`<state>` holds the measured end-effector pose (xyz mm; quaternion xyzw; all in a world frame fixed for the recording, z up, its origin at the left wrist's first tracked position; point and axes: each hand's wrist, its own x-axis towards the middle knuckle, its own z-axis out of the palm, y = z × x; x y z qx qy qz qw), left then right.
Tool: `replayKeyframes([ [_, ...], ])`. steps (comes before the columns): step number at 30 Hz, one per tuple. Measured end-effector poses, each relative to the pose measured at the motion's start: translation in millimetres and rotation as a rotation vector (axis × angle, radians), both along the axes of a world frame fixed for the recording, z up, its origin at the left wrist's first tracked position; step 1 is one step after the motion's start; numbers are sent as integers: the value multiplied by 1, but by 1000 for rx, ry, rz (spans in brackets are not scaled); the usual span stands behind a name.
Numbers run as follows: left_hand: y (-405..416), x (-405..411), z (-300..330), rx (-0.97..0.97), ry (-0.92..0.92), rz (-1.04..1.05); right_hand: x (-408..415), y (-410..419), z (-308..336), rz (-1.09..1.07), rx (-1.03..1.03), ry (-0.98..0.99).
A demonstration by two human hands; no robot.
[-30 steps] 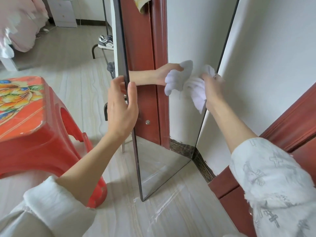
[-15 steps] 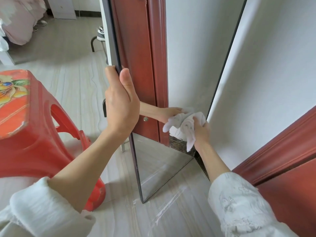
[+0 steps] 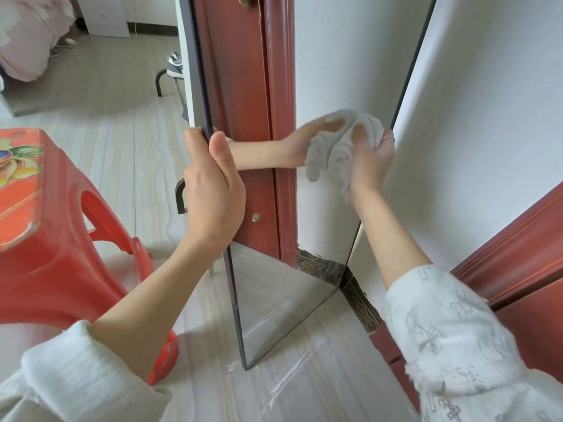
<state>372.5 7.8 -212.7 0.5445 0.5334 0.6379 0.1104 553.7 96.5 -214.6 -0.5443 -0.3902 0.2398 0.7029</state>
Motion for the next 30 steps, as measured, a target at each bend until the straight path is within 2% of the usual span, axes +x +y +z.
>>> replayKeyframes([
  [2,1,0,0,10,-5,5,1,2,-8,-24,29,-22],
  [4,2,0,0,16,-6,10,6,2,-41,-63,-27,15],
  [8,2,0,-1,34,7,14,19,-9,-130,-113,-390,70],
  [10,3,1,-2,38,11,18,22,-13,-149,-123,-507,89],
  [12,3,1,-2,29,7,22,18,-12,-141,-152,-462,119],
  [15,2,1,-1,22,3,28,8,0,-86,-181,-221,166],
  [19,1,1,-1,22,-2,18,1,18,-7,-216,-33,-4],
  [23,2,1,-1,38,-7,29,18,29,-13,-233,-15,3],
  [26,5,1,-2,34,-25,35,30,24,-68,-250,-159,-36],
  [30,5,1,-4,44,-13,36,45,4,-131,-164,-639,34],
])
